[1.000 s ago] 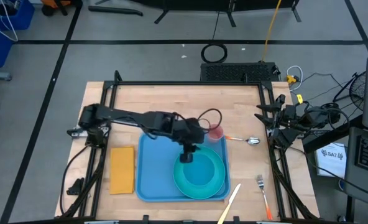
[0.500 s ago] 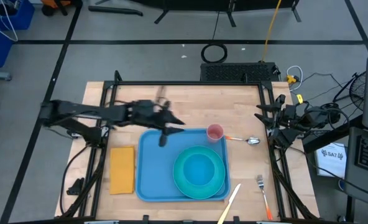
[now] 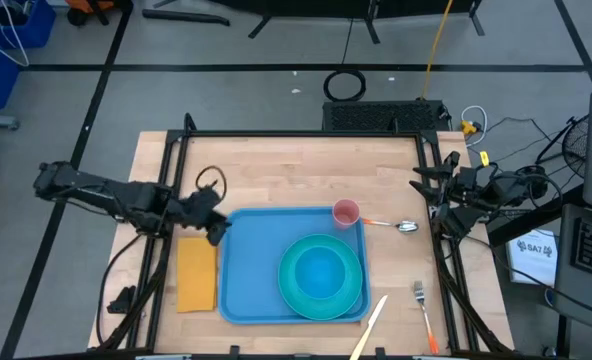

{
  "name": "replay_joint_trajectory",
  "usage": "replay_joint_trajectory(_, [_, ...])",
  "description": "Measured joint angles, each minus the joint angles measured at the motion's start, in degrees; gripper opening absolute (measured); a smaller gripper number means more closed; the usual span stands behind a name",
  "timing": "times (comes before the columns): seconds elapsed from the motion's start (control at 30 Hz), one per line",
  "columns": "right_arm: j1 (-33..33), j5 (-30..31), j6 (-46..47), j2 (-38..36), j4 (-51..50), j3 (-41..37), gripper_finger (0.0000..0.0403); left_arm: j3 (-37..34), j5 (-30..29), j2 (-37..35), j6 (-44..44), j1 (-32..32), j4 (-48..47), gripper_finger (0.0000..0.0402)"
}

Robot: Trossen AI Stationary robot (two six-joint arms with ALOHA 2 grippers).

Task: Set up tray
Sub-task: Put the yellow napkin on the blue serving tray to the left of the blue plate

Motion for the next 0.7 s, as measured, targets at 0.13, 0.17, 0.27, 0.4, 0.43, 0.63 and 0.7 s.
replay_joint_trajectory(0.13, [0.0, 0.0, 0.8, 0.0, -0.7, 0.0, 0.0167, 0.0, -1.1, 0.6, -21.4, -5.8, -14.9, 0.0129])
replay_joint_trajectory(0.17, [0.0, 0.1, 0.9, 0.0, -0.8, 0.0, 0.0167, 0.0, -1.2, 0.6, -26.3, -7.4, -18.7, 0.0129])
replay_joint_trajectory(0.27, [0.0, 1.0, 1.3, 0.0, -1.3, 0.0, 0.0167, -0.4, -4.3, 0.4, -34.2, -12.9, -22.4, 0.0129])
replay_joint_trajectory(0.4, [0.0, 0.6, -1.6, -0.4, -5.2, 3.0, 0.0167, -0.4, -16.3, -0.7, -34.1, -20.2, -19.4, 0.0129])
replay_joint_trajectory(0.43, [0.0, -1.0, -1.6, -1.0, -6.1, 4.5, 0.0167, -0.4, -18.9, -0.9, -33.9, -21.7, -18.7, 0.0129])
replay_joint_trajectory(0.63, [-0.2, -8.0, -0.3, -4.0, -12.2, 6.7, 0.0167, -0.4, -26.3, -1.5, -34.1, -26.9, -18.0, 0.0129])
replay_joint_trajectory(0.7, [-0.4, -6.7, 0.9, -4.2, -12.5, 6.1, 0.0167, -0.4, -27.3, -1.5, -34.1, -27.4, -18.2, 0.0129])
